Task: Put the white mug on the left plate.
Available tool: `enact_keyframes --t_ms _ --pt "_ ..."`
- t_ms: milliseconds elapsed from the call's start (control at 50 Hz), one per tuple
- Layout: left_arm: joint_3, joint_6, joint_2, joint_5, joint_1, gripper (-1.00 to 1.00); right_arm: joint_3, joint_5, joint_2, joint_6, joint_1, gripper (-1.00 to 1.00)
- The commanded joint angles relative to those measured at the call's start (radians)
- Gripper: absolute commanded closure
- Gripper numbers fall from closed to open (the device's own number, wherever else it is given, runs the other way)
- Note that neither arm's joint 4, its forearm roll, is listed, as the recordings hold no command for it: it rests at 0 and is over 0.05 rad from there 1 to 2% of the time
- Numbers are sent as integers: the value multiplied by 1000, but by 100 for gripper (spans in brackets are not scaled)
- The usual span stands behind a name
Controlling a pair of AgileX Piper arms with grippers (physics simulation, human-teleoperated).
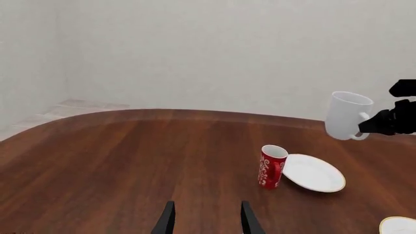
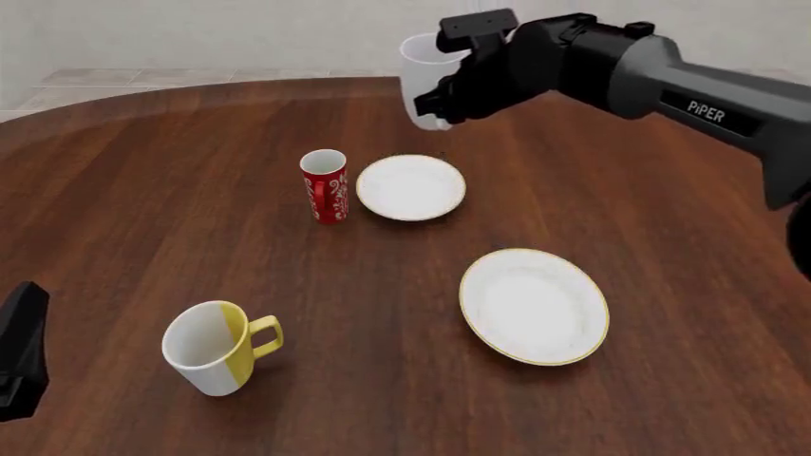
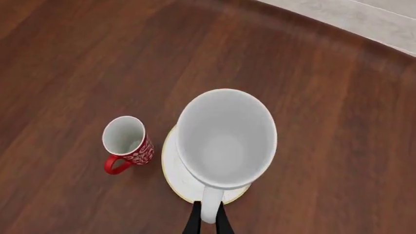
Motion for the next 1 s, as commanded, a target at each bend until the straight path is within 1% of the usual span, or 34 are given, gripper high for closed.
enact_keyframes --t_ms 20,240,440,600,900,1000 --pt "0 -1 0 1 2 -100 -57 11 45 16 0 100" --pt "1 -3 0 -1 3 -100 -94 19 79 18 -11 100" --pt "-2 -3 0 -1 4 -100 -58 -5 91 27 -6 100" --pt "0 -3 0 -4 3 -100 -57 4 109 11 -3 100" --pt "-3 -4 0 -6 7 -100 -43 -3 129 -1 18 100" --pt "-2 -5 0 -6 6 -100 -37 -9 129 10 26 100"
